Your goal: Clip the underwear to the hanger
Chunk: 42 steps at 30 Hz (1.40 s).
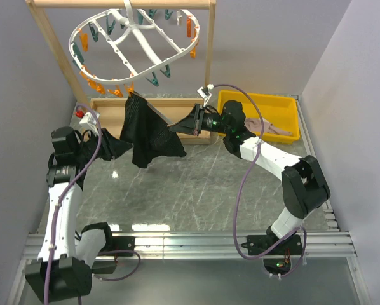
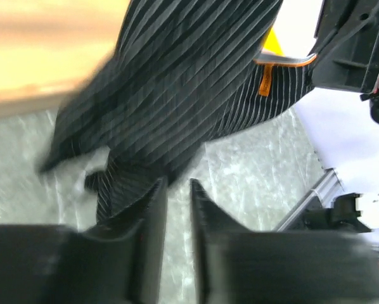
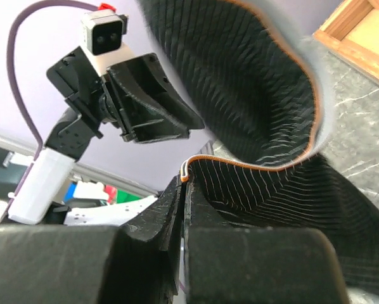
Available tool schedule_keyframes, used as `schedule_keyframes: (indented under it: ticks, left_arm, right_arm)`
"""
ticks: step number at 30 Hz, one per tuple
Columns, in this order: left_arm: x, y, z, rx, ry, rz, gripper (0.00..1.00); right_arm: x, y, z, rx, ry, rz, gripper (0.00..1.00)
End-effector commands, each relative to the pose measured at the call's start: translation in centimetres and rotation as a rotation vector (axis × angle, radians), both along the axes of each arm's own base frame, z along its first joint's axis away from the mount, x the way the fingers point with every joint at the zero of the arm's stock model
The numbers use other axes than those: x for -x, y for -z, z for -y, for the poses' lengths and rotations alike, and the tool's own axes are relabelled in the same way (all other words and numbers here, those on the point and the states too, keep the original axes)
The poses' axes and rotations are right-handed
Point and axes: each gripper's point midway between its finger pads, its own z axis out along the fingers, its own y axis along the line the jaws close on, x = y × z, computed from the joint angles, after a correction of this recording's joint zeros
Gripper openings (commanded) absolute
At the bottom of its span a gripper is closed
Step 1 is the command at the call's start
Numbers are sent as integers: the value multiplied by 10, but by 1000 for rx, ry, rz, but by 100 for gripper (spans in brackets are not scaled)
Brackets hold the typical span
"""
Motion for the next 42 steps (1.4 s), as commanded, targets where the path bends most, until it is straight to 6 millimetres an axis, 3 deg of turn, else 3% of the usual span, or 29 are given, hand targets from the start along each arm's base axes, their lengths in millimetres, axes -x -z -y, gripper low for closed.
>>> schedule_keyframes:
  ticks: [1, 3, 6, 8, 11, 12, 16, 21, 25, 27, 28, 32, 33, 35, 38, 42]
  left_arm:
    - [18, -12, 2, 27, -48, -1, 35]
    - [16, -8, -9, 14, -139, -19, 48]
    - [23, -15, -8, 32, -148, 2, 51]
    - [30, -25, 0, 52, -96, 36, 49]
    - [42, -39, 16, 98, 11, 89, 32]
    - [41, -34, 17, 96, 11, 71, 24]
    - [16, -8, 19, 90, -27, -12, 15]
    - [-17, -5, 53, 158, -7, -15, 13]
    - [-36, 1, 82, 194, -9, -33, 12]
    - [-47, 4, 86, 238, -40, -74, 11]
    - [-55, -3, 89, 283, -43, -55, 11]
    - [-62, -22, 95, 351, -12, 0, 13]
    - [-62, -25, 97, 357, -1, 0, 13]
    - [-61, -27, 99, 376, 17, 9, 14]
    - [-54, -33, 103, 406, 60, 18, 14]
    - [-44, -38, 105, 406, 93, 22, 15]
  right_arm:
    - [19, -18, 0, 10, -29, 134, 0]
    - [20, -17, 1, 13, -27, 137, 0]
    - [21, -15, 4, 22, -21, 143, 0]
    - [23, -14, 5, 28, -16, 149, 0]
    - [25, -17, 6, 25, -12, 163, 0]
    - [26, -19, 6, 24, -16, 167, 0]
    - [35, -22, 3, 37, -36, 222, 0]
    - [55, -19, -3, 85, -87, 299, 0]
    - [78, -18, -20, 109, -144, 427, 0]
    - [88, -15, -27, 127, -173, 453, 0]
    - [90, -14, -31, 136, -186, 496, 0]
    - [107, 12, -45, 199, -242, 539, 0]
    - [115, 28, -50, 237, -279, 523, 0]
    - [113, 49, -58, 299, -279, 567, 0]
    - [99, 82, -64, 390, -258, 545, 0]
    - [67, 102, -67, 494, -144, 531, 0]
